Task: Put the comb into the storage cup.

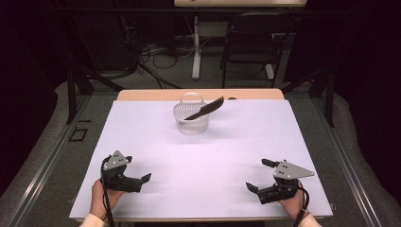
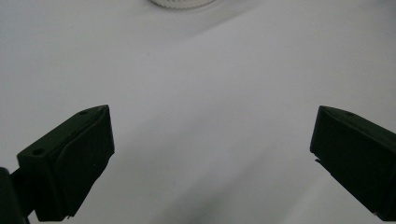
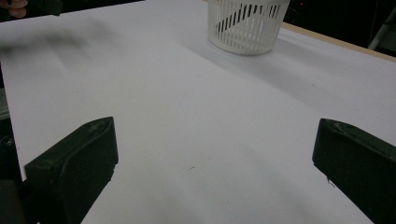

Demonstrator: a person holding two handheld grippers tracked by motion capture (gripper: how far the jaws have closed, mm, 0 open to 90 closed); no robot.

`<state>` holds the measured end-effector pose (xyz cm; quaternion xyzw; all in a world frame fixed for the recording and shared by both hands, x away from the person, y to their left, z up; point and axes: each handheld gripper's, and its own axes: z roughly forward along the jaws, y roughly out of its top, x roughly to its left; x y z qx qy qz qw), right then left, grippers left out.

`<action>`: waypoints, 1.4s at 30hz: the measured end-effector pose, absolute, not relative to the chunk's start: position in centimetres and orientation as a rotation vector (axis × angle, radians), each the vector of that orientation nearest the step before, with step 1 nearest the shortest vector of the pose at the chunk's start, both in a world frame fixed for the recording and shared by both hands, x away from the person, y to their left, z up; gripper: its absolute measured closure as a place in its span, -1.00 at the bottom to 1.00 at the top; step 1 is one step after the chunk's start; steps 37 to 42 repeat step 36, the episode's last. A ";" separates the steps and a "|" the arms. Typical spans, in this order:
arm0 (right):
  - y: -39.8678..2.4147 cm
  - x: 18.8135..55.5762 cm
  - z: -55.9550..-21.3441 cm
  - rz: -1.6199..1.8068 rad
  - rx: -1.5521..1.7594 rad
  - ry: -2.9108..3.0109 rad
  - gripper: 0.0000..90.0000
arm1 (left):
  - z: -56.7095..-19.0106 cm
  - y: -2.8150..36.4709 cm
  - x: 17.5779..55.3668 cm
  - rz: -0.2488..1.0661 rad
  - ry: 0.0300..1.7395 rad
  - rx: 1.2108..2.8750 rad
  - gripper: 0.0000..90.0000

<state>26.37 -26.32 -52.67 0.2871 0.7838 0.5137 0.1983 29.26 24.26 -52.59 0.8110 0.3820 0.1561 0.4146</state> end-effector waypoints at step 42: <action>-26.5 26.4 -52.6 1.428 0.791 2.189 -1.00 | -54.1 24.6 27.6 0.375 0.937 2.024 -1.00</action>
